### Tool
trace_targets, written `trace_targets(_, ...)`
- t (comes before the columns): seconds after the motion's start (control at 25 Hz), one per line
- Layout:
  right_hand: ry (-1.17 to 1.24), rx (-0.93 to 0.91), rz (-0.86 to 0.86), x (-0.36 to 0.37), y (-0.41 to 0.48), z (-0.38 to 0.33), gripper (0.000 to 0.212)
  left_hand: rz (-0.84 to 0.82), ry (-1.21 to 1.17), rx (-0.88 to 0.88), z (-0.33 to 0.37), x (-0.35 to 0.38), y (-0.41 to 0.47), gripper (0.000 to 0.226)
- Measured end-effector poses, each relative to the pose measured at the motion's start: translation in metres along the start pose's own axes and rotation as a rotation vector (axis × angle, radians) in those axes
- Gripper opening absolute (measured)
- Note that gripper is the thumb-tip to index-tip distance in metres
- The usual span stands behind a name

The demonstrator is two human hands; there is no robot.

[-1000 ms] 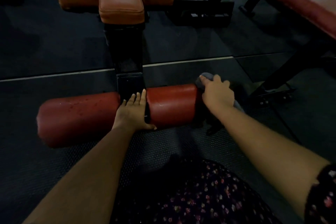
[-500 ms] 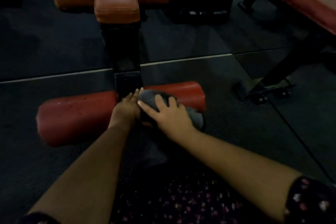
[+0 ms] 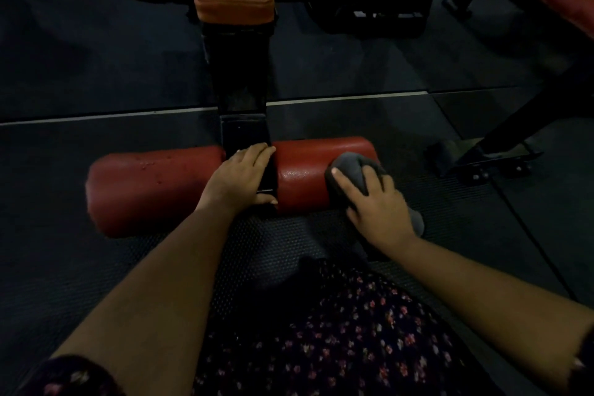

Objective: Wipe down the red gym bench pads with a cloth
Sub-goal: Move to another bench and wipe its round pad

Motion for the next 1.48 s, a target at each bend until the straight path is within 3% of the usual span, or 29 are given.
trace_targets(0.12, -0.088, -0.214, 0.087, -0.003, 0.017, -0.021, 0.08, -0.015, 0.004, 0.019, -0.001, 0.002, 0.003, 0.107)
trace_targets(0.28, -0.288, -0.574, 0.264, 0.007, 0.016, -0.049, 0.052, -0.041, -0.148, 0.052, -0.004, 0.0, 0.008, 0.098)
trace_targets(0.44, -0.578, -0.829, 0.274, 0.034, 0.007, -0.05, 0.048, -0.029, -0.118, 0.069, -0.002, -0.002, 0.005, 0.095)
trace_targets(0.56, -0.655, -0.822, 0.198, 0.049, -0.011, -0.016, 0.049, -0.02, 0.074, 0.114, 0.002, 0.006, 0.005, 0.094)
trace_targets(0.72, -0.497, -0.809, 0.172, 0.034, -0.02, -0.023, 0.052, -0.009, 0.242, 0.112, 0.004, 0.016, 0.005, 0.104)
trace_targets(0.88, -0.581, -0.827, 0.15, 0.031, 0.004, -0.082, 0.041, -0.06, 0.246, 0.08, 0.003, 0.013, 0.008, 0.101)
trace_targets(1.0, -0.771, -0.824, 0.121, 0.047, 0.001, -0.069, 0.038, -0.023, 0.17, 0.08, 0.0, 0.013, 0.009, 0.087)
trace_targets(1.08, -0.784, -0.79, 0.142, 0.055, -0.009, -0.039, 0.039, 0.052, 0.208, 0.109, 0.004, 0.014, 0.009, 0.089)
trace_targets(1.24, -0.489, -0.563, 0.068, 0.064, -0.039, 0.035, 0.039, 0.125, 0.357, 0.211, 0.018, 0.019, 0.011, 0.102)
trace_targets(1.28, -0.363, -0.448, 0.029, 0.064, -0.047, 0.052, 0.048, 0.135, 0.365, 0.234, 0.021, 0.019, 0.011, 0.103)
trace_targets(1.36, 0.067, -0.042, -0.01, 0.06, -0.063, 0.084, 0.077, 0.124, 0.346, 0.243, 0.023, 0.02, 0.012, 0.106)
trace_targets(1.44, 0.585, 0.376, 0.037, 0.06, -0.078, 0.102, 0.082, 0.118, 0.277, 0.245, 0.024, 0.021, 0.013, 0.108)
trace_targets(1.48, 0.766, 0.445, 0.059, 0.06, -0.079, 0.099, 0.079, 0.12, 0.215, 0.253, 0.024, 0.022, 0.013, 0.109)
Point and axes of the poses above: each hand's wrist, its own y-axis towards the middle knuckle, its own x-axis out of the palm, z = x × y, the point moved 4 cm from there along y, towards the middle knuckle, and after that the axes turned 14 degrees about -z, right-handed, at the moved point
